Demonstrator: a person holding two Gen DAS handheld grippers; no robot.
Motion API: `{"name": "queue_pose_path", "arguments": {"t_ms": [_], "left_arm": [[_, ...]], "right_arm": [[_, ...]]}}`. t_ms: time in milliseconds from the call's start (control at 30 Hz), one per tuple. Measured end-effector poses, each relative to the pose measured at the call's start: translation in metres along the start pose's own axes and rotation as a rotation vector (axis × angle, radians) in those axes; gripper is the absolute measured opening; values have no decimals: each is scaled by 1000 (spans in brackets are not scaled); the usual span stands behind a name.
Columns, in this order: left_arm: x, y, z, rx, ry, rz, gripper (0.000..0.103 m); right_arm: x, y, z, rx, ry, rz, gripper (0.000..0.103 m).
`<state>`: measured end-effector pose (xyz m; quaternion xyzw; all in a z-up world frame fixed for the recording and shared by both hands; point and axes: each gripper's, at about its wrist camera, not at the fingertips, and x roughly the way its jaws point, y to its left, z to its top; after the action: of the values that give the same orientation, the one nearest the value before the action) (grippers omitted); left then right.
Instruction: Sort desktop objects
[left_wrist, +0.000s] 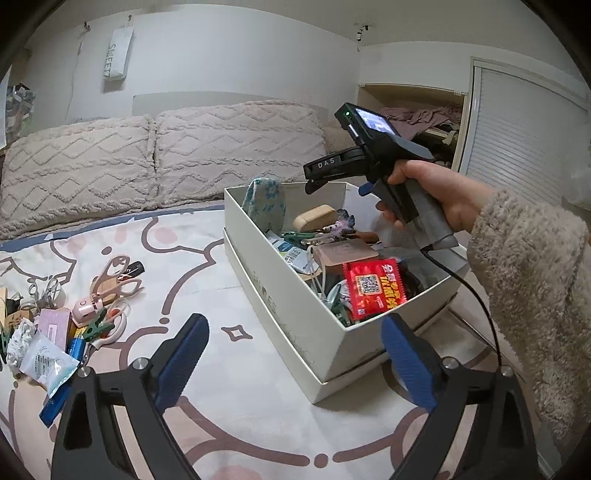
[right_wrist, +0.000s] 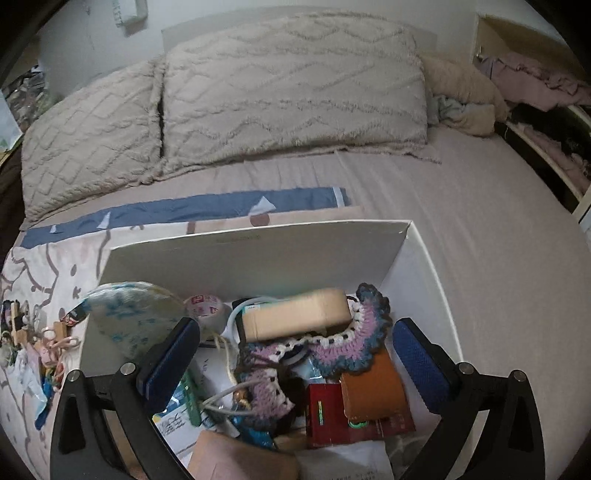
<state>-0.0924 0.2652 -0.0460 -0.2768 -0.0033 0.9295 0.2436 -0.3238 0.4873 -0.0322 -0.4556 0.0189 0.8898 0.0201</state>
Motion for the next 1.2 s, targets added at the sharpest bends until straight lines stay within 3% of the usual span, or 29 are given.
{"name": "queue_pose_path", "arguments": {"t_ms": [100,500,733,1200], "left_arm": [[-4,-1,1,-4,3,3,102],[-28,-10,4,-11,14,18,103],[-50,-15,6,-11,-6,25,103],[-95,-16,4,-33,-52,33,103]], "right_arm": [[-11,4,-6,-17,-11,15,103],[-75,14,-49,-40,-131,89,103],[-121,27,-94,-95,-214,84,103],[-201,35,-181,-72,-371,85,103]]}}
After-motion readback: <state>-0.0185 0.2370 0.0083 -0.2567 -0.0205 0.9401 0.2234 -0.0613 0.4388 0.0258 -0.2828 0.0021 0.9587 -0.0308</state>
